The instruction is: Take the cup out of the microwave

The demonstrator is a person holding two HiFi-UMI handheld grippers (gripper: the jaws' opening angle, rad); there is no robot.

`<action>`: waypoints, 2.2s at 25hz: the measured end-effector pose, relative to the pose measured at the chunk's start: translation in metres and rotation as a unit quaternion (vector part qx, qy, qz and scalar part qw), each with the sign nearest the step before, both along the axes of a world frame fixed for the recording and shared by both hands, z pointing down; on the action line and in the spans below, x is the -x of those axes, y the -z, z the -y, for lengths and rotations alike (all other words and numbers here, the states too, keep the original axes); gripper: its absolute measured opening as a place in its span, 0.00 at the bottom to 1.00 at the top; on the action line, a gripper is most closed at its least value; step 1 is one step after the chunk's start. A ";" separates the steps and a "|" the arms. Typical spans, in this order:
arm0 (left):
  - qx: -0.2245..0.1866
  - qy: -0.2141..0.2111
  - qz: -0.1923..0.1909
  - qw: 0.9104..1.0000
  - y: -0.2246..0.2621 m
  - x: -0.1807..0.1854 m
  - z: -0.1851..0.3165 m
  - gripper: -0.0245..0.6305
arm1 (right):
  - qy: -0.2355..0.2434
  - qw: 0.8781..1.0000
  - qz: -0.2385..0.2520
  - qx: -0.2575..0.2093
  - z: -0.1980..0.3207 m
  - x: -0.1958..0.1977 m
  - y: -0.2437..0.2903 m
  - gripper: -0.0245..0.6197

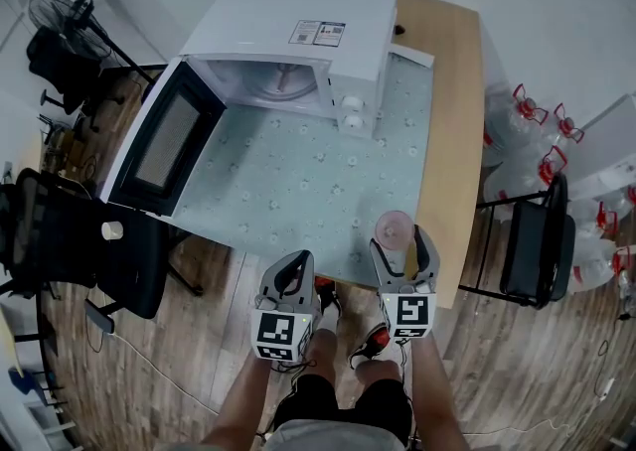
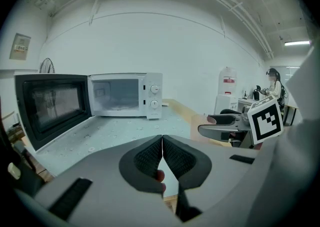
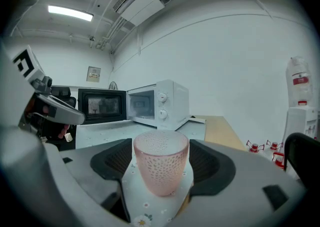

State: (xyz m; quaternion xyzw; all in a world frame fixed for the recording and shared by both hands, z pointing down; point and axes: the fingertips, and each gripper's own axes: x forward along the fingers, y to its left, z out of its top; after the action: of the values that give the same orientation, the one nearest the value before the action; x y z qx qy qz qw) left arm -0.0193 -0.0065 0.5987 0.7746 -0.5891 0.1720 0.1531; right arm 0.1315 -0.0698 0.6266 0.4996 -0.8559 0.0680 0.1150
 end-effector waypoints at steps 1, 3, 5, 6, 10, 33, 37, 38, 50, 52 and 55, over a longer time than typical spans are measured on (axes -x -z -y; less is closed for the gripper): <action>-0.002 0.000 0.000 1.000 0.002 0.000 0.000 0.07 | 0.000 1.000 0.000 -0.002 0.000 0.000 0.002 0.57; -0.007 0.001 0.000 1.000 0.008 0.000 0.000 0.07 | 0.000 1.000 0.000 -0.005 0.000 0.000 0.008 0.57; -0.013 0.000 0.000 1.000 0.016 -0.001 0.001 0.07 | 0.001 1.000 -0.001 -0.008 0.000 0.000 0.015 0.57; -0.017 -0.001 0.000 1.000 0.020 -0.002 0.002 0.07 | 0.002 1.000 -0.001 -0.010 0.000 0.000 0.019 0.57; -0.034 -0.003 -0.001 0.999 0.043 -0.004 0.007 0.07 | 0.002 1.000 0.001 -0.023 0.003 0.000 0.044 0.57; -0.139 0.068 0.021 0.988 0.196 0.055 0.018 0.07 | 0.079 0.992 0.034 -0.092 0.009 0.064 0.198 0.37; -0.143 0.085 0.029 0.986 0.207 0.070 0.009 0.07 | 0.103 0.990 0.037 -0.094 0.000 0.088 0.206 0.31; -0.143 0.087 0.029 0.985 0.208 0.071 0.005 0.07 | 0.107 0.989 0.036 -0.094 -0.003 0.092 0.208 0.29; -0.137 0.122 0.033 0.982 0.205 0.092 -0.033 0.07 | 0.152 0.983 0.036 -0.099 -0.035 0.129 0.211 0.10; -0.135 0.125 0.034 0.982 0.205 0.094 -0.035 0.07 | 0.155 0.983 0.035 -0.097 -0.038 0.131 0.209 0.09; -0.133 0.127 0.033 0.982 0.203 0.095 -0.036 0.07 | 0.158 0.982 0.033 -0.097 -0.039 0.132 0.209 0.07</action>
State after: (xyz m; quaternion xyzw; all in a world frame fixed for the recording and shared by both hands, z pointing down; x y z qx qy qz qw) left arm -0.1144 0.0292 0.3959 0.7005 -0.7054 0.0963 0.0495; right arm -0.0002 -0.0307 0.4179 0.3648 -0.9297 -0.0179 0.0470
